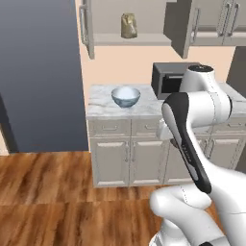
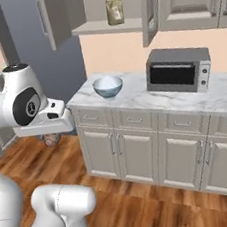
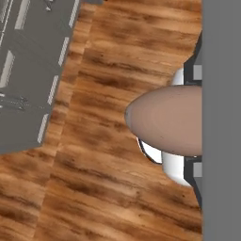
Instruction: Pick the egg and butter from the fridge and place them by the bowl for mixing.
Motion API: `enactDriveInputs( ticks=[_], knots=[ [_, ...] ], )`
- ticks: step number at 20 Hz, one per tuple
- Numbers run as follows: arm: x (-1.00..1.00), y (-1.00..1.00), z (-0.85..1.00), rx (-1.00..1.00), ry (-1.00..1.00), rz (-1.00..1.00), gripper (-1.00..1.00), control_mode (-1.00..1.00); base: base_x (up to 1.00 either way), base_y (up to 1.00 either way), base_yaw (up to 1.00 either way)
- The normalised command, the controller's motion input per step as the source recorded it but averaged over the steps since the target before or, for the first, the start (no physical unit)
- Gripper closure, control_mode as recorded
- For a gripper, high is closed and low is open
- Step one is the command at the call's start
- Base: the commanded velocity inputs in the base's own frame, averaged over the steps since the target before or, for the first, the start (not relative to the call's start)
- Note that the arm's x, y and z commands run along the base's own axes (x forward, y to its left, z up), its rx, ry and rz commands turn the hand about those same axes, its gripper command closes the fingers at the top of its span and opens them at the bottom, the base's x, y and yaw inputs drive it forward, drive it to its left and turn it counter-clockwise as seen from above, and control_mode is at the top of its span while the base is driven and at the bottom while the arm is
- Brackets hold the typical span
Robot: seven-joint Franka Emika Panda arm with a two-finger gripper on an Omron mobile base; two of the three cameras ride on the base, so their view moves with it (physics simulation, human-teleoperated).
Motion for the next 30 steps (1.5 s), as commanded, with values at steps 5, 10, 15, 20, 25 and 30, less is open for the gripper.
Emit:
enactDriveInputs(
  ticks=[5,10,15,20,25,30],
  knots=[
    [0.0,0.0,0.0,0.0,0.0,0.0,1.0,1.0,0.86,0.6,-0.6],
    [0.0,0.0,0.0,0.0,0.0,0.0,1.0,1.0,1.0,0.14,-0.35],
    [0.0,0.0,0.0,0.0,0.0,0.0,1.0,1.0,0.93,-0.05,0.0],
    [0.0,0.0,0.0,0.0,0.0,0.0,1.0,1.0,0.68,-0.34,0.0],
    [0.0,0.0,0.0,0.0,0.0,0.0,1.0,1.0,0.29,-0.52,0.09],
    [0.0,0.0,0.0,0.0,0.0,0.0,1.0,1.0,0.51,-0.07,0.06]
  ],
)
